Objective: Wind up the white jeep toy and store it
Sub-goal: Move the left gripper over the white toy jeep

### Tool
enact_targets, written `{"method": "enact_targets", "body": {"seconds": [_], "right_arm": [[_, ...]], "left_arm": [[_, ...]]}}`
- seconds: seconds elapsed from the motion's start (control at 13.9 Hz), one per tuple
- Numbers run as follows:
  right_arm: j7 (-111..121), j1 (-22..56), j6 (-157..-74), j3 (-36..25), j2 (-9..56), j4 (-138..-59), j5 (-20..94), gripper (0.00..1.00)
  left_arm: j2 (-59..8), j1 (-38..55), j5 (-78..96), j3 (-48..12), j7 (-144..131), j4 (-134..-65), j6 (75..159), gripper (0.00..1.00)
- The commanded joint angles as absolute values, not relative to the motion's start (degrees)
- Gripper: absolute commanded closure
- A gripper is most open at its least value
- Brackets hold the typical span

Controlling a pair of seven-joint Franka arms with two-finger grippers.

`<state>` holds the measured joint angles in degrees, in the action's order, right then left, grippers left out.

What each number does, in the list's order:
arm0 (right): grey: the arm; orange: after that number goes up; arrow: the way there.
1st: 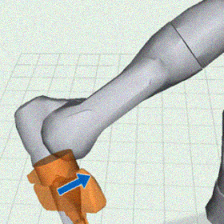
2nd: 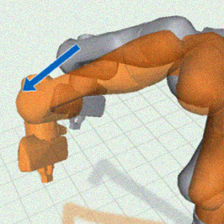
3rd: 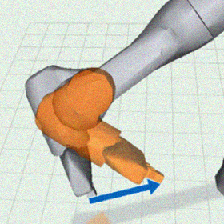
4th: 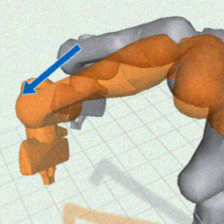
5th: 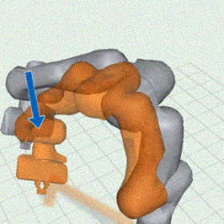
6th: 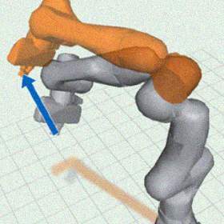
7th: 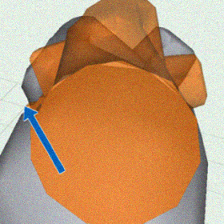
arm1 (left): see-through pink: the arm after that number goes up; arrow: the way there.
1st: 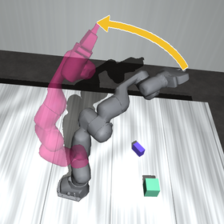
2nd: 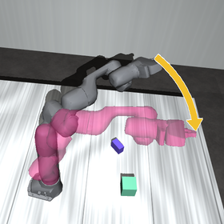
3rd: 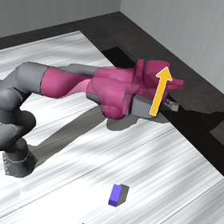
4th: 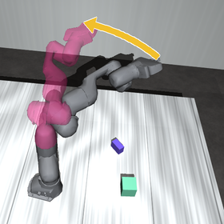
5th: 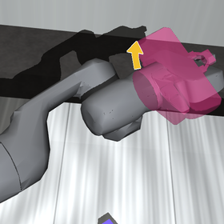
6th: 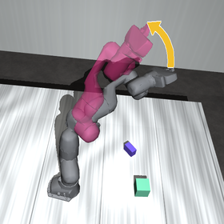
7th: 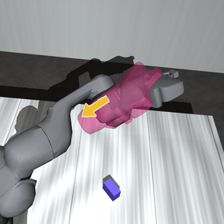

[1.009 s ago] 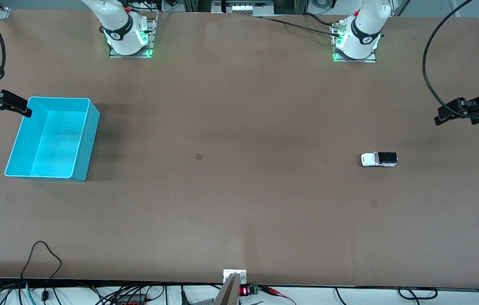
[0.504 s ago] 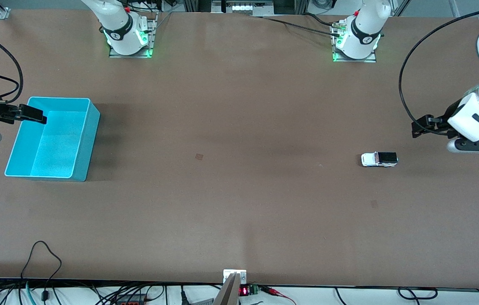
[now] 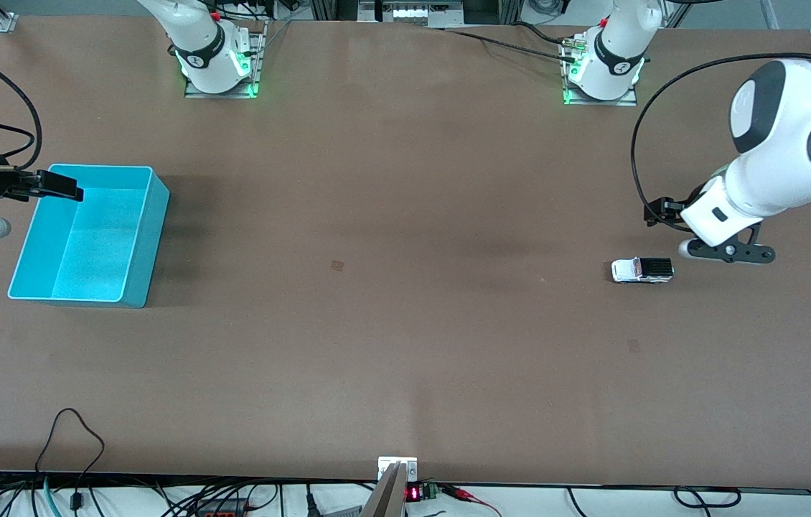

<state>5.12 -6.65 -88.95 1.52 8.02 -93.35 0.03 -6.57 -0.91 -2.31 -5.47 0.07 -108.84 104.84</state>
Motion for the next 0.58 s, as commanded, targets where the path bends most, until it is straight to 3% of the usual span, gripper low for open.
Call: {"method": "enact_targets", "body": {"seconds": [0.0,0.5], "right_arm": [[5.0,-6.6,-88.1,1.8,7.8,-93.0,-0.3,0.00],[1.2,-6.6,-86.6,2.0,7.8,-92.9,0.1,0.00]], "left_arm": [[-5.2,-3.5,-3.4,-6.0,6.4,-112.1,106.3,0.00],[-9.2,-8.0,-3.2,-6.0,30.1,-113.8,109.0,0.00]]}}
